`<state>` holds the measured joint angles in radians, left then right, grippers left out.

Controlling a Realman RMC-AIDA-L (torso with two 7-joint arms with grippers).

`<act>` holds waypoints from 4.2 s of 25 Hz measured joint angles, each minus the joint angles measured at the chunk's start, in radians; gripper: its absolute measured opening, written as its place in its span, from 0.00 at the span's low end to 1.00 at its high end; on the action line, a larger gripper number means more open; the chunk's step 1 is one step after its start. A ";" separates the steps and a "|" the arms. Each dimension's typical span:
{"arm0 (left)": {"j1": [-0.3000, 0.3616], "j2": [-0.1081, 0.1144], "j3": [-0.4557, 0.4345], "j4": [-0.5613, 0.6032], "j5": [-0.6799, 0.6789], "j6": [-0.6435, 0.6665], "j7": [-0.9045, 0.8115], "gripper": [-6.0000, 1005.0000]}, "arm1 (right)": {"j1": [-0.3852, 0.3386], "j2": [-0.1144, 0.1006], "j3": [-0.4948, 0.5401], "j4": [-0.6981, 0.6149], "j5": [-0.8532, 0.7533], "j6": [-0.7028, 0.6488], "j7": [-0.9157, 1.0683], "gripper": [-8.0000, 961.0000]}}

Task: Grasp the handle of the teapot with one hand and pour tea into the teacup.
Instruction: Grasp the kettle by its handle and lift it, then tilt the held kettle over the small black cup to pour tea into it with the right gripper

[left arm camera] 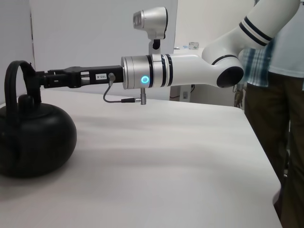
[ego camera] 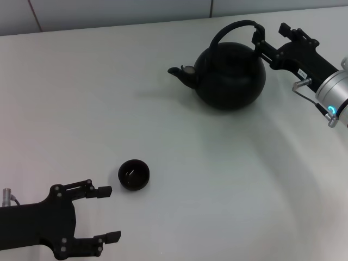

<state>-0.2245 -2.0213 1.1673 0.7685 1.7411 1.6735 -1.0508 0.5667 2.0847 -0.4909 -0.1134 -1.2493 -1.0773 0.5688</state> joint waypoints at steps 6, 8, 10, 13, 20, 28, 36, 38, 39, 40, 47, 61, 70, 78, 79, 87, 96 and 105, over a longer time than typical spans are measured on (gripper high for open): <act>0.004 0.000 0.000 0.000 0.000 0.000 0.001 0.80 | 0.001 0.001 -0.001 0.000 0.000 0.002 0.000 0.77; 0.007 0.000 0.000 0.000 0.000 0.000 0.003 0.80 | 0.001 0.001 -0.003 0.000 -0.003 0.002 0.000 0.77; 0.008 0.000 0.000 0.000 0.000 0.000 0.003 0.80 | 0.001 0.001 -0.003 0.000 -0.004 0.001 -0.001 0.77; 0.010 0.000 0.000 0.000 0.000 0.000 0.002 0.80 | -0.002 0.001 -0.004 -0.001 -0.007 -0.008 -0.002 0.72; 0.010 0.000 0.000 0.000 0.000 0.000 0.002 0.80 | -0.004 0.001 -0.005 -0.003 -0.006 -0.008 -0.002 0.35; 0.007 -0.002 0.000 0.000 0.010 -0.009 0.001 0.80 | -0.008 0.000 -0.005 -0.006 -0.002 -0.008 -0.006 0.15; 0.003 -0.013 -0.021 0.000 0.025 -0.011 0.006 0.80 | 0.000 -0.003 -0.067 -0.015 -0.032 -0.020 -0.031 0.14; 0.002 -0.017 -0.023 0.000 0.026 -0.012 0.007 0.80 | 0.001 0.001 -0.085 -0.014 -0.038 -0.043 -0.066 0.14; 0.002 -0.017 -0.023 0.000 0.026 -0.012 0.006 0.80 | 0.001 0.001 -0.085 -0.014 -0.038 -0.043 -0.066 0.13; 0.001 -0.018 -0.023 0.000 0.026 -0.013 0.005 0.80 | 0.001 0.002 -0.086 -0.013 -0.040 -0.053 -0.075 0.13; 0.001 -0.019 -0.023 0.000 0.026 -0.016 0.004 0.80 | -0.028 -0.002 -0.100 -0.019 -0.045 -0.223 -0.131 0.11; -0.001 -0.024 -0.036 0.000 0.026 -0.026 0.009 0.80 | -0.019 -0.003 -0.217 -0.083 -0.082 -0.275 -0.135 0.11; 0.008 -0.026 -0.050 0.000 0.026 -0.026 0.011 0.80 | -0.016 -0.003 -0.312 -0.162 -0.082 -0.302 -0.135 0.11; 0.010 -0.027 -0.052 0.000 0.026 -0.029 0.012 0.80 | -0.013 -0.002 -0.364 -0.215 -0.082 -0.303 -0.135 0.11; 0.010 -0.027 -0.052 0.000 0.026 -0.029 0.012 0.80 | -0.013 -0.002 -0.364 -0.215 -0.082 -0.303 -0.135 0.11; 0.007 -0.027 -0.052 0.000 0.026 -0.039 0.012 0.80 | 0.002 -0.001 -0.420 -0.240 -0.082 -0.293 -0.134 0.11; 0.005 -0.031 -0.052 0.000 0.026 -0.049 0.012 0.80 | 0.004 -0.002 -0.446 -0.269 -0.087 -0.291 -0.139 0.11; 0.002 -0.033 -0.052 0.000 0.026 -0.050 0.012 0.80 | 0.008 -0.003 -0.473 -0.270 -0.090 -0.289 -0.195 0.11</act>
<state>-0.2224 -2.0547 1.1152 0.7685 1.7672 1.6233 -1.0392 0.5748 2.0815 -0.9639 -0.3834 -1.3390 -1.3667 0.3733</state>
